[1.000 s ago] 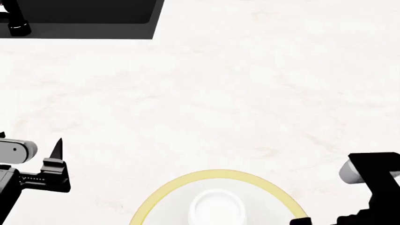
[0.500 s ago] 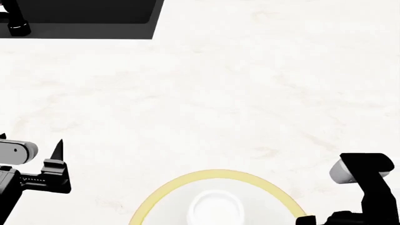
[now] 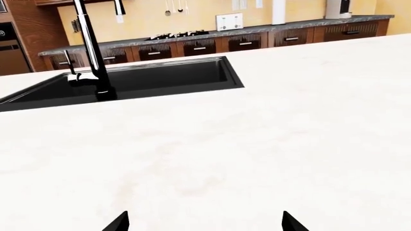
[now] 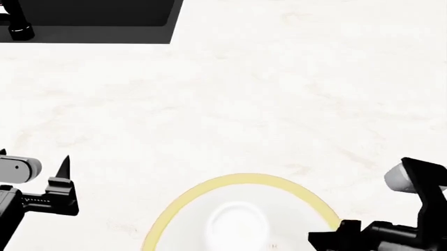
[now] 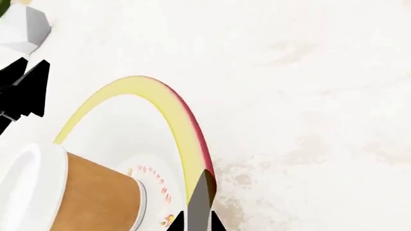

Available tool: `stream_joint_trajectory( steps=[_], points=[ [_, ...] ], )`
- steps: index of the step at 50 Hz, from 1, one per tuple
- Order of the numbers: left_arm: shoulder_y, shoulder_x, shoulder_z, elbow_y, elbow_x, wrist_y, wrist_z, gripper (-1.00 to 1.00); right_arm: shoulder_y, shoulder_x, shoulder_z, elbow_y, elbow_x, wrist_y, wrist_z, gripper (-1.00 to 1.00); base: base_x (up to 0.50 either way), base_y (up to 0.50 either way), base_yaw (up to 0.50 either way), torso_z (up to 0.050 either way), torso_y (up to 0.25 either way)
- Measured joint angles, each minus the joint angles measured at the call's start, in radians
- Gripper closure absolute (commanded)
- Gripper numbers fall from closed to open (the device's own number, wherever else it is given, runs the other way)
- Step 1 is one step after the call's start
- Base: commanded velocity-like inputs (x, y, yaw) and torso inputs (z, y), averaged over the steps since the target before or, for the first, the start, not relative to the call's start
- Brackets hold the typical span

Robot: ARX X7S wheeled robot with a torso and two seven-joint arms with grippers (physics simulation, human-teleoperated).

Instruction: Place the cup inside the bowl on the dining table and move the bowl to any counter.

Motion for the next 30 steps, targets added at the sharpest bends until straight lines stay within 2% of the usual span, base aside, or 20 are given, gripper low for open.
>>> stream_joint_trajectory(
  steps=[16,30],
  points=[
    [-0.008,-0.01,-0.018,0.007,-0.003,-0.005,-0.016,-1.0,-0.169,0.013,0.133,0.019,0.05,-0.164,0.016,1.0,0.0,0.0,0.0,0.0,0.0],
    [-0.008,-0.004,-0.012,-0.007,0.002,0.005,-0.017,-1.0,-0.18,-0.001,0.195,0.012,0.038,-0.252,0.102,1.0,0.0,0.0,0.0,0.0,0.0]
  ],
)
